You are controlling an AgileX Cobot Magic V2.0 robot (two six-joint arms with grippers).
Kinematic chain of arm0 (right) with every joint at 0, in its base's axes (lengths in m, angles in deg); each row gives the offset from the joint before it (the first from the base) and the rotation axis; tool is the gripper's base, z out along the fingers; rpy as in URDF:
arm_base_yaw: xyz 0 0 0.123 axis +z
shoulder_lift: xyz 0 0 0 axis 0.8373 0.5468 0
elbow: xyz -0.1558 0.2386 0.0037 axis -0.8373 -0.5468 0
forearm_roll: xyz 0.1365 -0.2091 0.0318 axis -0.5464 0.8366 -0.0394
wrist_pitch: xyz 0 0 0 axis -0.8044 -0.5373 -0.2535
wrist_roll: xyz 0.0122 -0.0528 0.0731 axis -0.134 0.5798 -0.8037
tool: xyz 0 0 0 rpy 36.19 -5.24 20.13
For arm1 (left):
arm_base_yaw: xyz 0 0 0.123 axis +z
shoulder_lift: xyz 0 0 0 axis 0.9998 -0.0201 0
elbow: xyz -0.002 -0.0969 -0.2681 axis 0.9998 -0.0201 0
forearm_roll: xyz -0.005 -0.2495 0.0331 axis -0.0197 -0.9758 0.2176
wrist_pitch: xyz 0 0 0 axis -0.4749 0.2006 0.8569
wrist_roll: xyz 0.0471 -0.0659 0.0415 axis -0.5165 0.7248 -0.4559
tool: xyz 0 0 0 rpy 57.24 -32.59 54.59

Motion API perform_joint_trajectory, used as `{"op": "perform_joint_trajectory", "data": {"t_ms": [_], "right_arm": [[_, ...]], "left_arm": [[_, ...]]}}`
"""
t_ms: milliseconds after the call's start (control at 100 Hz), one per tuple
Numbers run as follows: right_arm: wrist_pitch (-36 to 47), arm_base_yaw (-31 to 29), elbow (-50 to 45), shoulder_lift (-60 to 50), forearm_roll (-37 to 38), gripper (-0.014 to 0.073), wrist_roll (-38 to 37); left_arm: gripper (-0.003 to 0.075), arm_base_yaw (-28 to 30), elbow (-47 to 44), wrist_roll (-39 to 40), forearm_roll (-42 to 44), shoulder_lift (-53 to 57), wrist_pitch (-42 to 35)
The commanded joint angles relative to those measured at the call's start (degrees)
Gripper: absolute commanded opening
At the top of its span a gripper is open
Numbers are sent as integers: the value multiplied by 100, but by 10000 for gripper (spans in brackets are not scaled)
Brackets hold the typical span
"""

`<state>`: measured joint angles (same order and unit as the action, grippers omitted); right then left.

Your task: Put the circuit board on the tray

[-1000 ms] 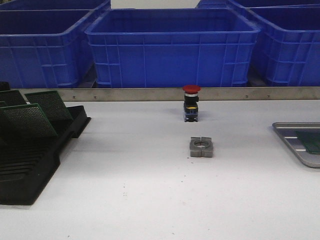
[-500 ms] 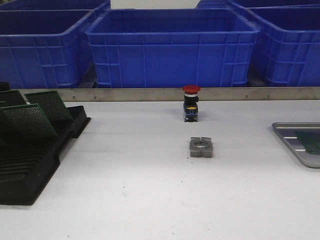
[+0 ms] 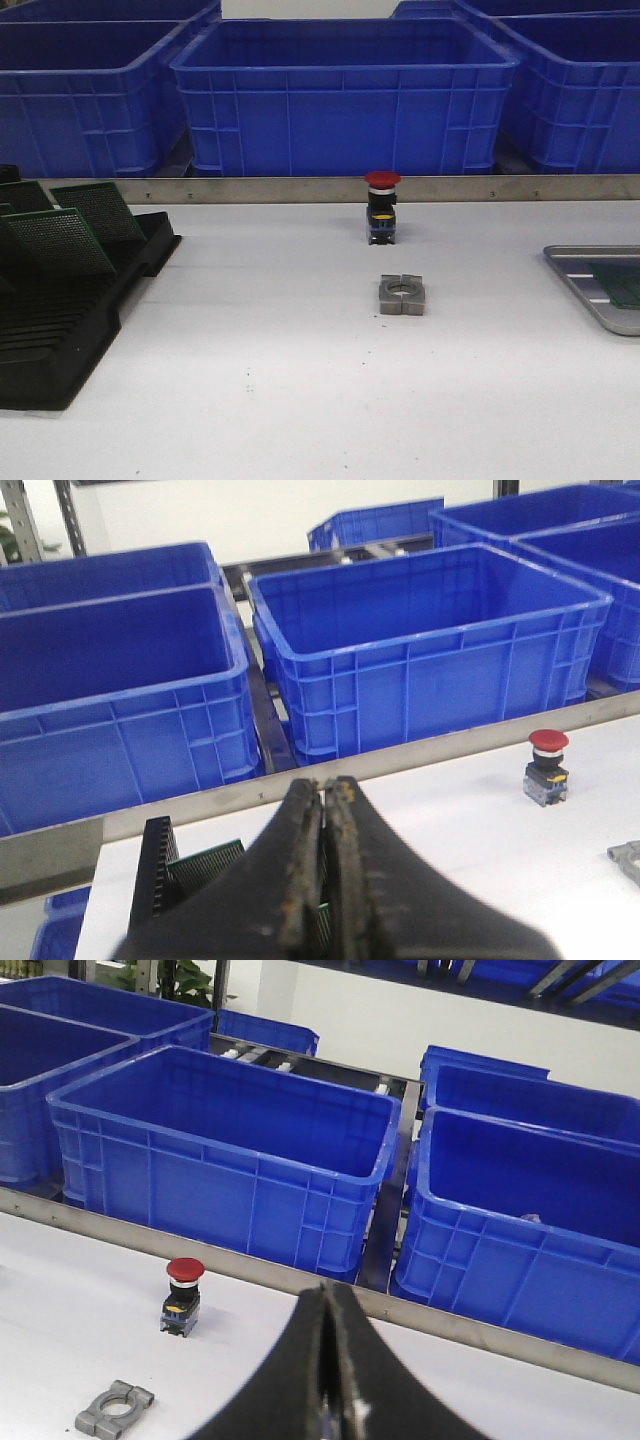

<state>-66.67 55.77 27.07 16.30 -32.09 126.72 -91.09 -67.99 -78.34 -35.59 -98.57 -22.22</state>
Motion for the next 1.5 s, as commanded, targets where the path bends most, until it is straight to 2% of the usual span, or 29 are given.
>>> {"op": "perform_joint_trajectory", "data": {"t_ms": [0, 210, 1040, 1080, 1140, 1210, 1300, 1400, 1490], "right_arm": [[228, 1, 63, -160, -93, -67, 26], [98, 1, 63, -209, -93, -67, 26], [103, 1, 63, -209, -93, -67, 26], [103, 1, 63, -209, -93, -67, 26], [103, 1, 63, -209, -93, -67, 26], [103, 1, 63, -209, -93, -67, 26], [103, 1, 63, -209, -93, -67, 26], [103, 1, 63, -209, -93, -67, 26], [103, 1, 63, -209, -93, -67, 26]], "left_arm": [[-17, -1, 4, 55, -202, 302, 84], [-17, -1, -96, 55, -202, 718, 94], [-17, -1, -96, 55, -202, 716, 16], [-17, -1, -96, 55, -23, 716, -122], [-17, -1, -96, 162, 703, 716, -288], [-17, -1, -96, 934, 1565, 716, -434], [-17, -1, -96, 2952, 2952, 716, -482], [-17, -1, -96, 5403, 5209, 716, -493], [-17, -1, -96, 6852, 6832, 716, -544]]}}
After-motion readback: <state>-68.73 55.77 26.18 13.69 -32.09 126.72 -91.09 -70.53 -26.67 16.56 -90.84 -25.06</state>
